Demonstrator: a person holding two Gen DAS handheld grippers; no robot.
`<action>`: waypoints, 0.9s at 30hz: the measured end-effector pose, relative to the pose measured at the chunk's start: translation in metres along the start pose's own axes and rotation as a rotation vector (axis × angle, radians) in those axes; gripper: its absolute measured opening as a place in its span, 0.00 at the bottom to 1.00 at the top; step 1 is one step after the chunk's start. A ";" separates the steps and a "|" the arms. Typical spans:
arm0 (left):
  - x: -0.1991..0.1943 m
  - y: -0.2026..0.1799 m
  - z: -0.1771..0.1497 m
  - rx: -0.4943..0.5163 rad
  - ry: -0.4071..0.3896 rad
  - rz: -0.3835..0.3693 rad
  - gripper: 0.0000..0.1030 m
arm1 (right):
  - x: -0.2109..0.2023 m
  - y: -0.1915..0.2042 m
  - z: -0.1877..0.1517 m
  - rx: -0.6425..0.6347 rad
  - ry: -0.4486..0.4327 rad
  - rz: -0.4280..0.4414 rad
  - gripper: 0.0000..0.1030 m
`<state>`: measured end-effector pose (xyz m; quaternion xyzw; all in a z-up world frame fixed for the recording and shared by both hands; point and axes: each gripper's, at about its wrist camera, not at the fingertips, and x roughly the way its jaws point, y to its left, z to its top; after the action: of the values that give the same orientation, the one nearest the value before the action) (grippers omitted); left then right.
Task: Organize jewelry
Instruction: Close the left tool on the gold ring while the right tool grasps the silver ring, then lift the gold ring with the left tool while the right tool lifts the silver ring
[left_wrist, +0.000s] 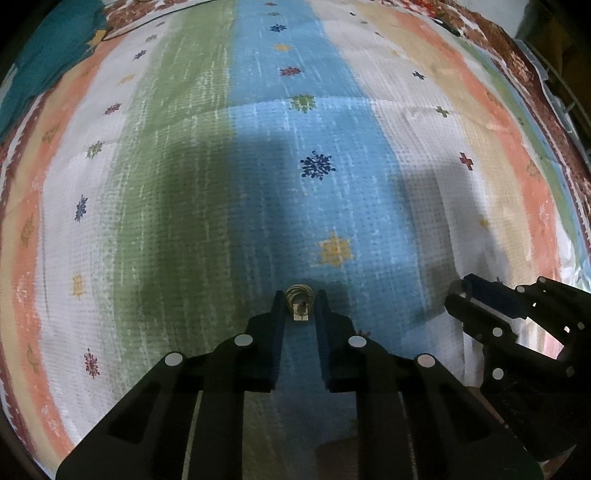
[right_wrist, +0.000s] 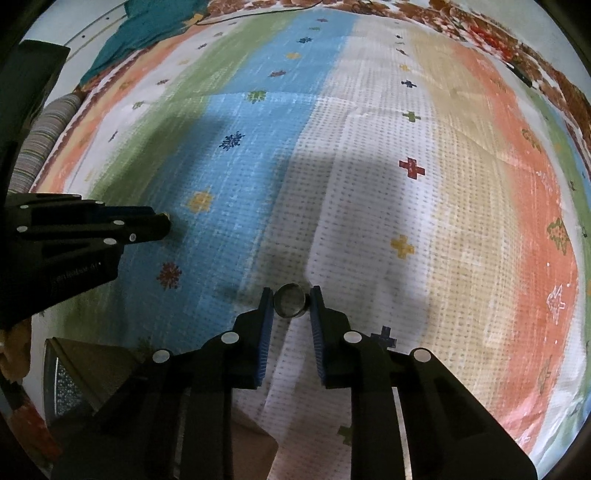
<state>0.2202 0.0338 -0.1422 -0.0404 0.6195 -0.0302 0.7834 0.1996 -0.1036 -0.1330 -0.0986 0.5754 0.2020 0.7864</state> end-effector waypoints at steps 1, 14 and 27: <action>-0.001 0.002 -0.001 0.002 -0.002 0.001 0.14 | -0.001 -0.001 0.000 0.001 -0.002 0.002 0.20; -0.018 0.008 -0.013 0.000 -0.032 0.010 0.06 | -0.017 -0.003 -0.006 0.024 -0.042 0.020 0.20; -0.013 0.002 -0.003 0.004 -0.045 0.023 0.40 | -0.018 -0.003 -0.005 0.034 -0.049 0.029 0.20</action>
<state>0.2139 0.0373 -0.1305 -0.0326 0.6021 -0.0215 0.7975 0.1913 -0.1118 -0.1177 -0.0719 0.5608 0.2057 0.7988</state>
